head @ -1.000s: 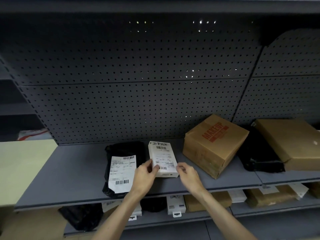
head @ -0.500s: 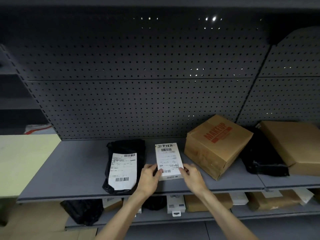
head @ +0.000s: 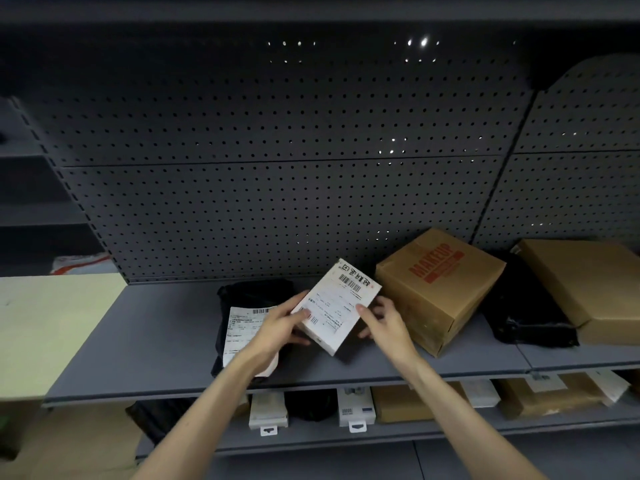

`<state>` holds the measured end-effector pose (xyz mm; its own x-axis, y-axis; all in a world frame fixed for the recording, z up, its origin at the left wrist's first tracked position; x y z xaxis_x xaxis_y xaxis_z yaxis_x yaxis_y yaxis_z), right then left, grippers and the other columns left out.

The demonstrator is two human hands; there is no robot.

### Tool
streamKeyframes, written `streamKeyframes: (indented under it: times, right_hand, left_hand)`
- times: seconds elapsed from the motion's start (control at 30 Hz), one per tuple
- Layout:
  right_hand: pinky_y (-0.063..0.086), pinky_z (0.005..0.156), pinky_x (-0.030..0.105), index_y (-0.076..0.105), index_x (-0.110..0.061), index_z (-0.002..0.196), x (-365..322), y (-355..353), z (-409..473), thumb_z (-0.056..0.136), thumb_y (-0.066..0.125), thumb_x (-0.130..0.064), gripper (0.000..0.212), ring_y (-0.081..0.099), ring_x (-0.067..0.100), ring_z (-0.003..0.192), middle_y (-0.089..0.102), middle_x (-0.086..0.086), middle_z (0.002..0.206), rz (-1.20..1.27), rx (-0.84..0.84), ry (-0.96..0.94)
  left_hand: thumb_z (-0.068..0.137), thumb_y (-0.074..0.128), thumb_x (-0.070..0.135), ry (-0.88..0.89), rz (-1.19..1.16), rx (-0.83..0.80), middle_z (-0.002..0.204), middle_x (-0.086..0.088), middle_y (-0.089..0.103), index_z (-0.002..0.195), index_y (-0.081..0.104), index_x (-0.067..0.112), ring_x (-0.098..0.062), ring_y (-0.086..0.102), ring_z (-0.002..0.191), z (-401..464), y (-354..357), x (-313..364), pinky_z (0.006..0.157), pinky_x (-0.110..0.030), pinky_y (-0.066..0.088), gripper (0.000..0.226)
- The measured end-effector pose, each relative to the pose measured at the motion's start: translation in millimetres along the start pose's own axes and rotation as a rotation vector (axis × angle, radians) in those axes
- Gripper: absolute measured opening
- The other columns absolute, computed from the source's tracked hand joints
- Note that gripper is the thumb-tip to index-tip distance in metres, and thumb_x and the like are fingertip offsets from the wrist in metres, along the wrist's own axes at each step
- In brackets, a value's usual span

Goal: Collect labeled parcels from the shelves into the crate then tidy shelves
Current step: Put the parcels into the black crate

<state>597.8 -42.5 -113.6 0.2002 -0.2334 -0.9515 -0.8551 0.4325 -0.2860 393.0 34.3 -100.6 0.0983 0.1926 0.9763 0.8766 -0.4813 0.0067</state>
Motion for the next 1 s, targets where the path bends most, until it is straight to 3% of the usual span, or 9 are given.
streamKeyframes:
  times: [0.1, 0.23, 0.4, 0.5, 0.57, 0.73, 0.87, 1.0]
  right_hand:
    - [0.045, 0.05, 0.023, 0.037, -0.008, 0.139, -2, -5, 0, 0.097, 0.058, -0.035, 0.054, 0.059, 0.015, 0.055, 0.066, 0.002, 0.103, 0.092, -0.004, 0.07]
    - [0.044, 0.045, 0.023, 0.061, 0.0, 0.119, 4, -1, -5, 0.096, 0.06, -0.032, 0.039, 0.047, 0.012, 0.049, 0.07, 0.008, 0.09, 0.281, -0.05, 0.164]
    - [0.059, 0.062, 0.033, 0.058, -0.001, 0.118, 3, -1, -12, 0.09, 0.07, -0.028, 0.041, 0.06, 0.022, 0.058, 0.073, 0.017, 0.092, 0.524, -0.029, 0.222]
    - [0.061, 0.079, 0.044, 0.056, -0.002, 0.118, -1, 0, -17, 0.09, 0.071, -0.026, 0.04, 0.072, 0.035, 0.077, 0.073, 0.019, 0.1, 0.63, -0.01, 0.227]
    - [0.059, 0.083, 0.049, 0.055, -0.004, 0.117, -7, 0, -20, 0.091, 0.07, -0.024, 0.036, 0.072, 0.039, 0.086, 0.073, 0.018, 0.103, 0.688, -0.003, 0.224]
    - [0.061, 0.076, 0.046, 0.053, -0.008, 0.115, -10, 11, -30, 0.089, 0.072, -0.026, 0.037, 0.073, 0.034, 0.083, 0.075, 0.015, 0.099, 0.611, -0.024, 0.214]
    - [0.058, 0.062, 0.038, 0.058, -0.007, 0.115, 0, 23, -37, 0.085, 0.076, -0.026, 0.04, 0.059, 0.018, 0.065, 0.074, 0.009, 0.094, 0.44, -0.041, 0.222]
    - [0.054, 0.068, 0.038, 0.056, -0.002, 0.115, 5, 26, -39, 0.084, 0.076, -0.028, 0.045, 0.06, 0.017, 0.067, 0.074, 0.008, 0.09, 0.365, -0.064, 0.225]
  left_hand:
    - [0.1, 0.052, 0.007, -0.038, 0.005, -0.066, 0.104, -0.004, 0.076, 0.133, 0.062, 0.023, -0.017, 0.068, 0.089, -2, -14, 9, 0.071, -0.038, 0.058, 0.038]
    - [0.101, 0.053, 0.012, -0.034, 0.043, -0.127, 0.111, -0.005, 0.075, 0.134, 0.061, 0.026, -0.019, 0.067, 0.098, -8, -19, 11, 0.071, -0.037, 0.057, 0.037]
    - [0.1, 0.06, 0.027, -0.046, -0.182, 0.148, 0.105, -0.013, 0.075, 0.143, 0.046, 0.009, -0.02, 0.074, 0.087, -2, -23, -6, 0.071, -0.035, 0.059, 0.048]
    - [0.098, 0.06, 0.035, -0.1, -0.367, 0.155, 0.108, -0.022, 0.073, 0.129, 0.056, 0.006, -0.032, 0.073, 0.098, -4, -13, -21, 0.083, -0.044, 0.06, 0.042]
    - [0.095, 0.063, 0.04, -0.139, -0.377, 0.148, 0.108, -0.025, 0.071, 0.117, 0.057, 0.009, -0.034, 0.073, 0.098, -9, -1, -29, 0.082, -0.047, 0.061, 0.039]
    - [0.095, 0.064, 0.04, -0.1, -0.185, 0.015, 0.105, -0.011, 0.076, 0.118, 0.065, 0.009, -0.025, 0.072, 0.102, -13, 36, -39, 0.091, -0.049, 0.058, 0.039]
    - [0.098, 0.063, 0.023, -0.035, -0.259, 0.127, 0.104, -0.011, 0.077, 0.118, 0.066, 0.002, -0.032, 0.071, 0.102, -5, 36, -33, 0.091, -0.047, 0.057, 0.029]
    - [0.102, 0.055, 0.012, 0.015, -0.206, 0.157, 0.105, -0.012, 0.076, 0.123, 0.061, 0.001, -0.031, 0.073, 0.093, 1, 27, -23, 0.08, -0.047, 0.058, 0.025]
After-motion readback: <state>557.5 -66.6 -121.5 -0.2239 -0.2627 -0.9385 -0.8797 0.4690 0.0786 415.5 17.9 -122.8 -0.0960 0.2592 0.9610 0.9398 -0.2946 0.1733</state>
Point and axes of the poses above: each hand's wrist, its own z-axis towards the middle knuckle, its own y-axis out of the palm, x = y × z, the point moved 6 cm from there along z, towards the middle knuckle
